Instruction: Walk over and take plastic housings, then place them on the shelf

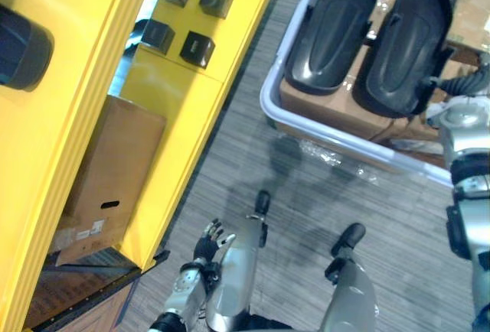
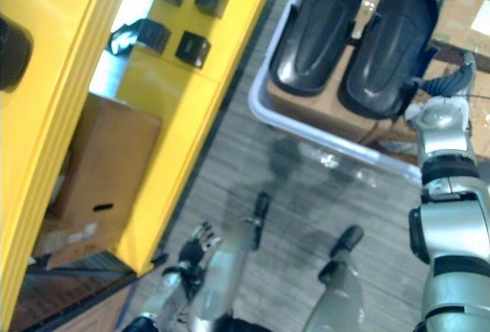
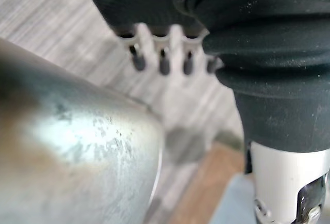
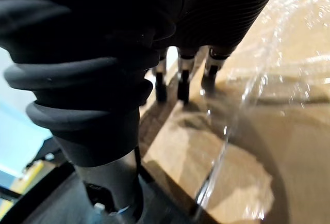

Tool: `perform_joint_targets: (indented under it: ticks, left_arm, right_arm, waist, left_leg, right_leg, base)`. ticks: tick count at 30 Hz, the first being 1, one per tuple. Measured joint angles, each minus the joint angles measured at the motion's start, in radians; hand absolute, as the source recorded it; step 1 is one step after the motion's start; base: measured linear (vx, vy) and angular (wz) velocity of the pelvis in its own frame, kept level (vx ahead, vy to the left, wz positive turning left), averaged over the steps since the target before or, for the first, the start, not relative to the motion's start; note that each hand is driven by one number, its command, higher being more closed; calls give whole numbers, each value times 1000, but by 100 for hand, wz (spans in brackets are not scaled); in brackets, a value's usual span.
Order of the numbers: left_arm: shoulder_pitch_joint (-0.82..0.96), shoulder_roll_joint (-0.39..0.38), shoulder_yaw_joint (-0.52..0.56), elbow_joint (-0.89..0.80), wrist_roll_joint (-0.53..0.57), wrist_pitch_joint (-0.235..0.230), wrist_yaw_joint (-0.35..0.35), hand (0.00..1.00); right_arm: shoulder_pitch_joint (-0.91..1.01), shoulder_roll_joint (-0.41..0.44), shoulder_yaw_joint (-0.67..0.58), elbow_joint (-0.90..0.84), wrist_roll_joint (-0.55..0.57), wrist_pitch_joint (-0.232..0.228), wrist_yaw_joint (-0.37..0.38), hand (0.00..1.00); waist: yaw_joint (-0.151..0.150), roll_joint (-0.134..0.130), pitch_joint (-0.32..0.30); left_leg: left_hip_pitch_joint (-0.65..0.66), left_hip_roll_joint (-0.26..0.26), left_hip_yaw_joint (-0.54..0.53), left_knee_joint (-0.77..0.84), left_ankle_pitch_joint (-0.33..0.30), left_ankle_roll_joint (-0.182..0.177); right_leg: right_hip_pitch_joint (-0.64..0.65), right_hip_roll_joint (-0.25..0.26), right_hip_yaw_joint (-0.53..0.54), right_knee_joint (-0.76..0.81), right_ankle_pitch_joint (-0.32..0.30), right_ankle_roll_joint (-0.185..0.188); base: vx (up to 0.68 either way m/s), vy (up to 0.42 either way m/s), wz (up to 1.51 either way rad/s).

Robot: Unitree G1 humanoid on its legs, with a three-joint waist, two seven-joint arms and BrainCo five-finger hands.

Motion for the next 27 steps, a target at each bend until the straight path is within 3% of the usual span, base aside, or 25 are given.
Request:
perform_joint_targets:
  ticks: [5,13,19,23,27]
  left_arm:
    - [0,-1,-31,10,0,1,-2,0]
    - [2,-8,-32,20,-1,-4,-3,0]
    - [32,-3,-33,-1,-3,-22,-6,0]
    - [67,6,-32,-40,-3,-28,1,0]
    - [88,8,-27,-84,-4,-31,25,0]
  right_arm:
    - [-5,-46,3,0,-2,47,43,100]
    - [-7,-18,7,42,-88,127,37,100]
    - [-17,-17,37,24,-161,75,18,100]
    - [-23,-18,81,-54,-313,-9,-48,100]
    - [-24,-18,121,-79,-346,-30,-89,100]
  waist:
    - [2,23,-16]
    - [10,27,-19]
    - [0,28,-20]
    - [-21,27,-19]
    - [-33,23,-16]
  left_leg:
    - [0,3,0,-2,0,0]
    - [28,5,5,-13,0,-1]
    - [53,6,9,-17,0,-2]
    - [86,9,20,-27,-1,-3]
    - [122,9,23,-49,1,-4]
  right_leg:
    - [-1,3,-1,0,2,3]
    - [19,3,0,0,-4,2]
    - [45,4,0,-7,-4,2]
    - [72,6,0,-16,-3,2]
    - [101,7,1,-28,-3,2]
  base:
    - [6,-3,0]
    - [0,0,0]
    - [0,0,0]
    - [2,2,-1]
    - [1,-1,-2]
